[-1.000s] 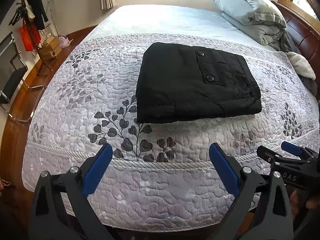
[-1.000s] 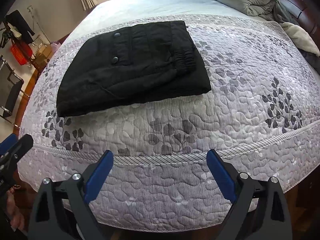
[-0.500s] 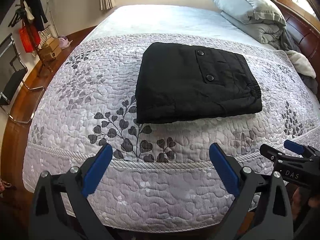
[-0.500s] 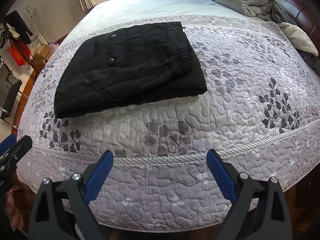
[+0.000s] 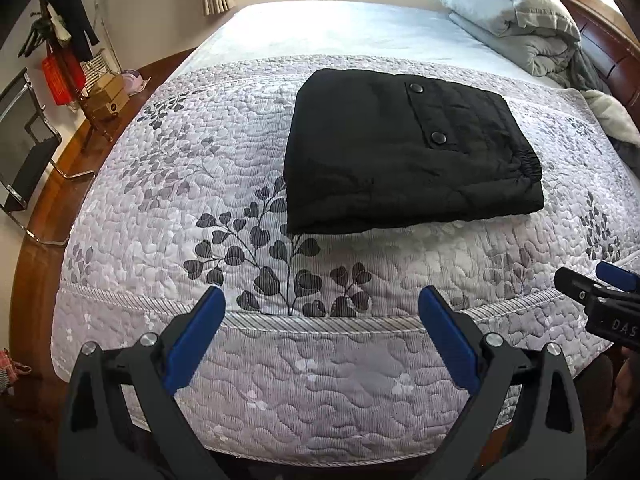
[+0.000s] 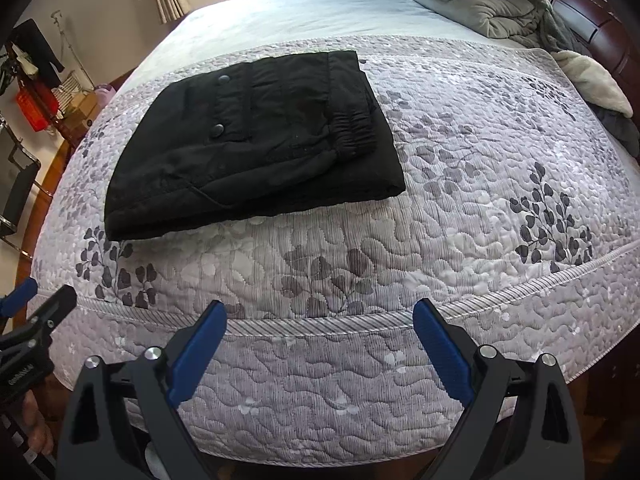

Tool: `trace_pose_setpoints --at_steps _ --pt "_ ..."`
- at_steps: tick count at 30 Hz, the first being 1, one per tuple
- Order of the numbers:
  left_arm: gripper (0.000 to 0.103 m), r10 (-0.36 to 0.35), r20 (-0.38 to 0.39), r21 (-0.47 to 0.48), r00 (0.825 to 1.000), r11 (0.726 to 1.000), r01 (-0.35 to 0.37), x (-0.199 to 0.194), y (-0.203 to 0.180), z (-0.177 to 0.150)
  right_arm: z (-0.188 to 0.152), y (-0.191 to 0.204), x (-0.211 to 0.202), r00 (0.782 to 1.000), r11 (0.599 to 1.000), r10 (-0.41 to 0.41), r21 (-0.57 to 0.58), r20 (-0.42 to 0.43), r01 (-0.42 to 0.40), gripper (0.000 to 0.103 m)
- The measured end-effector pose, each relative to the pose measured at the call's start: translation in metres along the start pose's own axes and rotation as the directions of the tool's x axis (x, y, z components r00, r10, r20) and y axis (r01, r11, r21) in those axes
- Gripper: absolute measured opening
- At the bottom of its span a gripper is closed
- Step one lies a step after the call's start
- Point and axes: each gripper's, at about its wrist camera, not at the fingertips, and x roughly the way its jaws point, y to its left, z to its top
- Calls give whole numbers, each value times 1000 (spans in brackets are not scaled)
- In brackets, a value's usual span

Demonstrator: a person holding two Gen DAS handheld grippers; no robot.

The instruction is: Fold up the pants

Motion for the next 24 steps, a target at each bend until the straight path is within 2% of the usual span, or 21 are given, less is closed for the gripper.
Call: trace_pose_setpoints --at_steps 13,24 --pt "97 27 -9 -11 1000 1000 -28 9 3 2 0 -1 1 1000 1000 -2 -3 -3 2 95" --pt "97 19 -10 -8 1000 1000 -19 11 1 2 -1 -2 3 1000 1000 0 -5 -11 0 95"
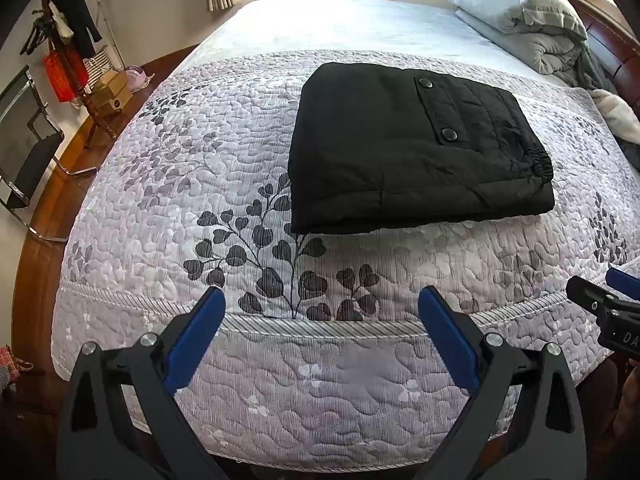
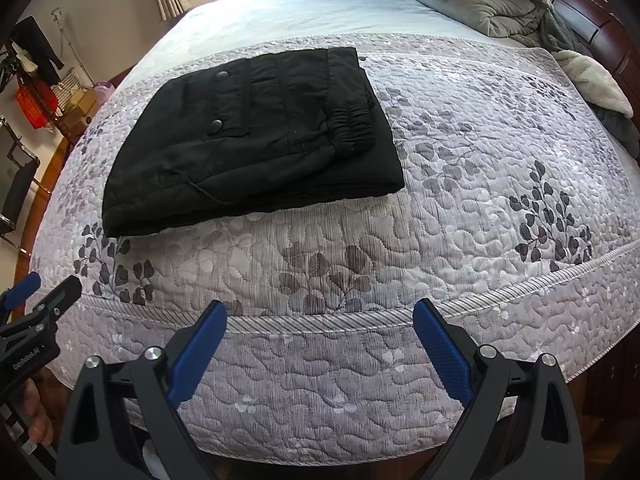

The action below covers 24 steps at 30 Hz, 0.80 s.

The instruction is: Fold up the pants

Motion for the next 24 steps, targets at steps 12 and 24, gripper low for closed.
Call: trace_pose_setpoints --at_steps 12,24 --pt "97 -18 2 -37 1000 999 18 -2 4 3 -2 -2 8 1000 1000 -5 8 -25 6 96" --pt "97 -29 11 32 1000 999 28 -5 -9 3 -1 -3 11 999 1000 -7 5 -35 8 97"
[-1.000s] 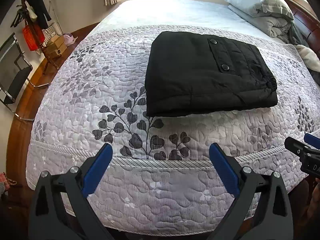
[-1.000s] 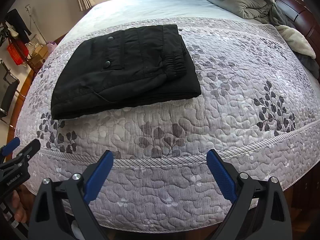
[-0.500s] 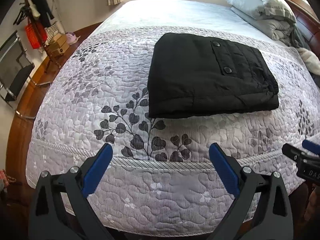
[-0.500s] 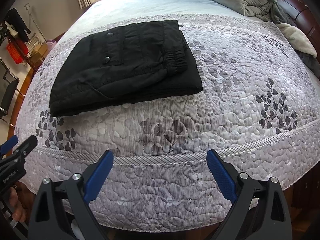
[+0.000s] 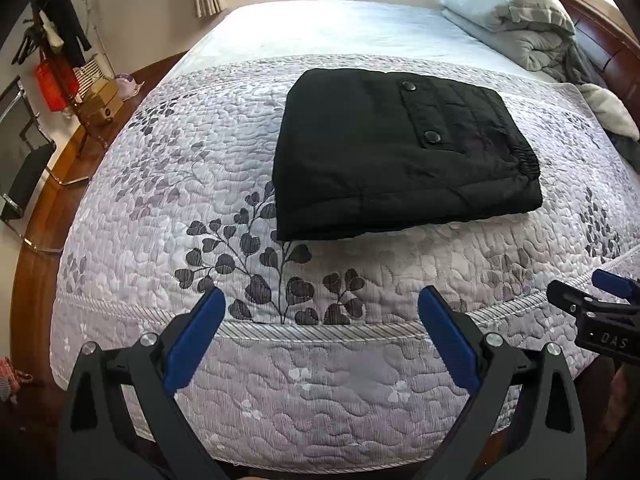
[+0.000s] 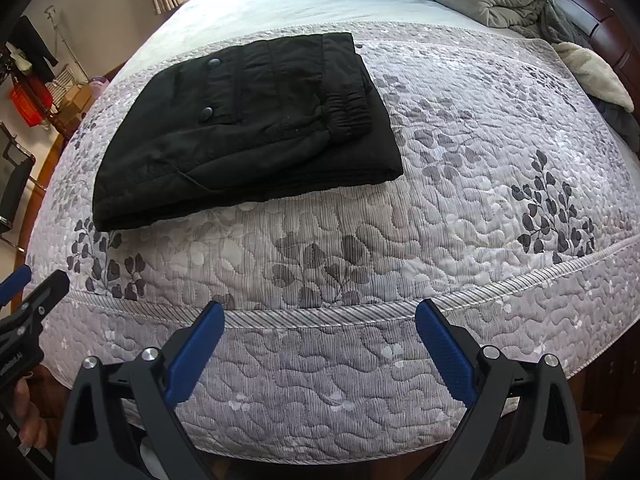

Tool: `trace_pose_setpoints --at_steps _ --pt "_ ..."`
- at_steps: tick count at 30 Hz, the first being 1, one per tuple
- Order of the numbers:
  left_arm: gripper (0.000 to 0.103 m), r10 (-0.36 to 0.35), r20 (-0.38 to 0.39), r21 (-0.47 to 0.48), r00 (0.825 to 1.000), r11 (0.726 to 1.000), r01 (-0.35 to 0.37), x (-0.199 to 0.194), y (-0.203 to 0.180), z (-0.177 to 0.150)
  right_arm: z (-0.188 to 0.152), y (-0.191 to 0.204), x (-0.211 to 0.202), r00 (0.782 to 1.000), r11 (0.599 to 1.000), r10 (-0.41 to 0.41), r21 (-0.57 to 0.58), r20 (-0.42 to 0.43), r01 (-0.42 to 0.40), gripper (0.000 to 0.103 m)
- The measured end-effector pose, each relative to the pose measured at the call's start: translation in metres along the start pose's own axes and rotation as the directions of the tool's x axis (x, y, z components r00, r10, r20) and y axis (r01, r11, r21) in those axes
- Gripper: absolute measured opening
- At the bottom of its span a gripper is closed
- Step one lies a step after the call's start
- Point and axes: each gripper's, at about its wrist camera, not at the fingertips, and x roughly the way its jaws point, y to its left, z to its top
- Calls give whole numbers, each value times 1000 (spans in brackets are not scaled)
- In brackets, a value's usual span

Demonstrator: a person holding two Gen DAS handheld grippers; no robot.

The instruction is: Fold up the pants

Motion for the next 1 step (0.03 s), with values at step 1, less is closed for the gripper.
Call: trace_pose_setpoints --at_steps 1 --pt "97 -2 0 -1 1000 1000 2 0 0 0 0 0 0 1000 1000 0 -1 -2 0 97"
